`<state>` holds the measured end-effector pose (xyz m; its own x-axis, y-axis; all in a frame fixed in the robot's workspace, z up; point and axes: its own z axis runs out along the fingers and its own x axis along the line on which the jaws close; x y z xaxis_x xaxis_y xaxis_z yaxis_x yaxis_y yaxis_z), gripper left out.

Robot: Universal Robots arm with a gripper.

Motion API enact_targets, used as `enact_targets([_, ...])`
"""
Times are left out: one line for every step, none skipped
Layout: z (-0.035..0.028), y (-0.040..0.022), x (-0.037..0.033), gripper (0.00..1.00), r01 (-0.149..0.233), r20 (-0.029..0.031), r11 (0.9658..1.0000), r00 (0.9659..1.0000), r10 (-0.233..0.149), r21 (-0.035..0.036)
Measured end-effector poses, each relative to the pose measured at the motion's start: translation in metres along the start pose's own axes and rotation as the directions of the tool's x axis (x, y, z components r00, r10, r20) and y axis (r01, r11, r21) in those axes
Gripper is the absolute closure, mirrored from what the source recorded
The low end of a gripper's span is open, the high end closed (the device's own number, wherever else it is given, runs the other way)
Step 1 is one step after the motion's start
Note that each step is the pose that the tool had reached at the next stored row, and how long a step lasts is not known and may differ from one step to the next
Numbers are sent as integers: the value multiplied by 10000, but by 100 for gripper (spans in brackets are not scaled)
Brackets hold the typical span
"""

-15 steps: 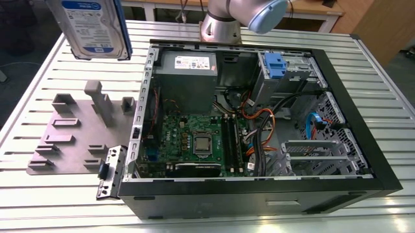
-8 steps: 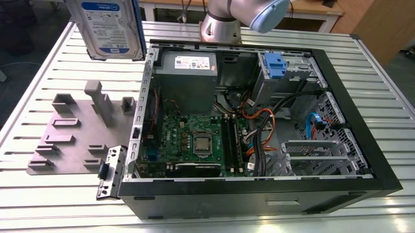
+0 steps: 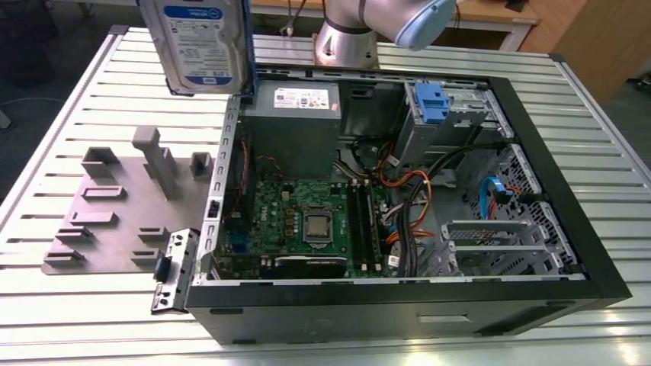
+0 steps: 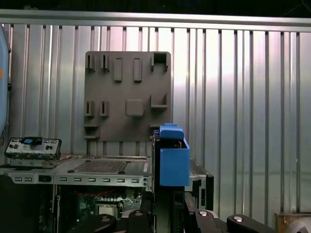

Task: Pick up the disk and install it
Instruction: 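Pick up the disk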

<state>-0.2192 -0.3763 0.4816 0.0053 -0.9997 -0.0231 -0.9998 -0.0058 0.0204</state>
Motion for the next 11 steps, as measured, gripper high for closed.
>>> enact_targets([-2,-42,0,65,-1,-1,10000,10000,1,-1])
enact_targets([-2,-84,0,65,-1,0,10000,10000,1,-1])
enact_targets([-3,-127,1,65,-1,0,10000,10000,1,-1])
enact_targets([-4,-170,1,65,0,-1,10000,10000,0,-1])
enact_targets([-5,-212,1,65,-1,0,10000,10000,1,-1])
enact_targets([-6,-260,1,65,0,-1,10000,10000,0,-1])
enact_targets([-6,-303,1,65,-1,0,10000,10000,1,-1])
enact_targets([-7,-347,2,65,-1,0,10000,10000,1,-1])
enact_targets([-8,-390,2,65,-1,0,10000,10000,1,-1])
enact_targets([-9,-433,2,65,-1,0,10000,10000,1,-1])
enact_targets([-10,-477,2,65,-1,0,10000,10000,1,-1])
